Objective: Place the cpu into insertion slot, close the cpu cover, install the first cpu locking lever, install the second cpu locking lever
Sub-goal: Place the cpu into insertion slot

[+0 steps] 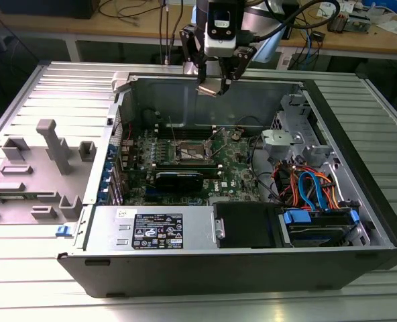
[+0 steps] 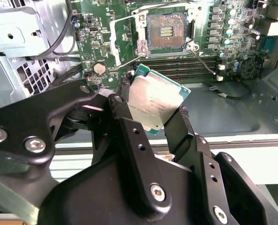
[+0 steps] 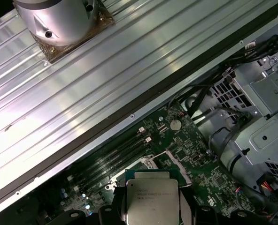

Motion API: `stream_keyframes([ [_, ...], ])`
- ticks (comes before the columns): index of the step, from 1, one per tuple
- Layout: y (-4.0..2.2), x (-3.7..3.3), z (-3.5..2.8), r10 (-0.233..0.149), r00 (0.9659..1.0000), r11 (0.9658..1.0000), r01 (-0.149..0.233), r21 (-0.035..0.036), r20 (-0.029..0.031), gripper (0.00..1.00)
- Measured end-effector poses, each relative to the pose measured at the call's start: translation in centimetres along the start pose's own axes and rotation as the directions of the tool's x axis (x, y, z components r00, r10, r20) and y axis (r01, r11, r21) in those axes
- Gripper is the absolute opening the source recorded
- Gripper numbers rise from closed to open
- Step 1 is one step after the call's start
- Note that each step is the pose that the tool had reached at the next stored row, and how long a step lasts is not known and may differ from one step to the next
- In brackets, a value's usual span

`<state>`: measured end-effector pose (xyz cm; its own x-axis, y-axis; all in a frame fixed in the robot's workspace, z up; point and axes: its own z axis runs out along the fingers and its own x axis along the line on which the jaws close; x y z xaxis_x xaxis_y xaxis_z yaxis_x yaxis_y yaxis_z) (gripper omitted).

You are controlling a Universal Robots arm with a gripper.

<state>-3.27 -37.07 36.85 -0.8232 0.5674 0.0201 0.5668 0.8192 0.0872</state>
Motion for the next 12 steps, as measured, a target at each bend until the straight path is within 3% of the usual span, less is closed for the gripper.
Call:
stream_keyframes([
  [12, -0.02, -0.01, 0.00, 0.011, 0.9999, 0.9999, -0.011, -0.0001, 0.0010, 0.54],
])
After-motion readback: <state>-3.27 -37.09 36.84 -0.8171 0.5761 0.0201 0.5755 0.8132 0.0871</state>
